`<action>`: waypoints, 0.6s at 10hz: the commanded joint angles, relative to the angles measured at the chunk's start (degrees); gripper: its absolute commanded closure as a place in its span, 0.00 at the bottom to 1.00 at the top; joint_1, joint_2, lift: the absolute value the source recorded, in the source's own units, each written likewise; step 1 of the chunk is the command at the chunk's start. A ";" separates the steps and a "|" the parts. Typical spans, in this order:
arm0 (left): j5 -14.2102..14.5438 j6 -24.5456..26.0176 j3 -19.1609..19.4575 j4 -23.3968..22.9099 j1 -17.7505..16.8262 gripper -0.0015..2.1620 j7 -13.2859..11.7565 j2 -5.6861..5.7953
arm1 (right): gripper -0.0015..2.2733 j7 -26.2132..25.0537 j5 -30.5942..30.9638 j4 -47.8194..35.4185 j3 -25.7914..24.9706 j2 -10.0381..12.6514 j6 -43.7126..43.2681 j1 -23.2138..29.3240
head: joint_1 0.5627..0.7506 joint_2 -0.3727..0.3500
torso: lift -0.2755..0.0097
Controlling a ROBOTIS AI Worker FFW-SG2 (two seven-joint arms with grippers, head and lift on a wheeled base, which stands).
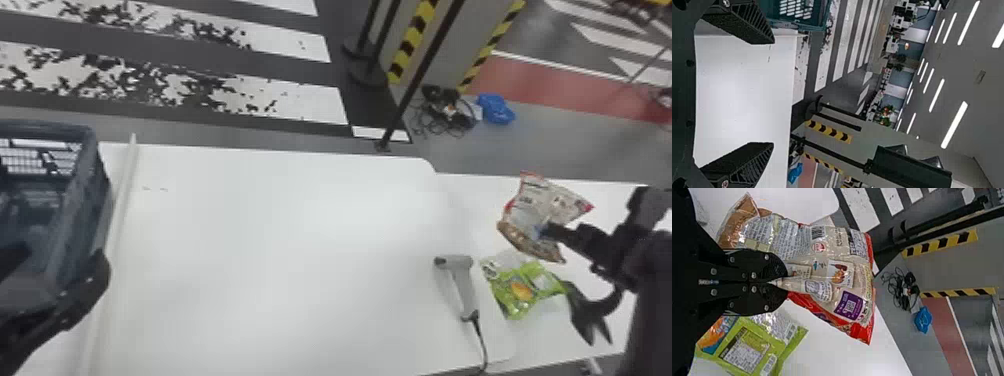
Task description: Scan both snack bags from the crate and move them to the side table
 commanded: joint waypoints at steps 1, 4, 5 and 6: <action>0.29 -0.14 0.00 0.33 0.00 0.03 -0.22 0.09 | 0.98 -2.88 5.37 12.38 2.67 -2.02 -11.00 -3.80 | 0.70 0.03 | 0.86; 1.25 -1.19 0.00 0.95 0.00 0.03 -1.02 0.53 | 0.98 -8.41 11.61 23.19 7.95 -3.43 -19.97 -6.00 | 0.70 0.03 | 0.86; 1.52 -1.72 0.00 1.30 -0.08 0.03 -1.19 0.53 | 0.93 -9.20 13.19 23.89 11.20 -3.43 -19.27 -5.91 | 0.70 0.03 | 0.86; 1.61 -1.72 -0.09 1.56 -0.26 0.03 -1.37 0.53 | 0.93 -9.56 15.65 24.25 15.86 -3.43 -15.75 -6.09 | 0.70 0.03 | 0.86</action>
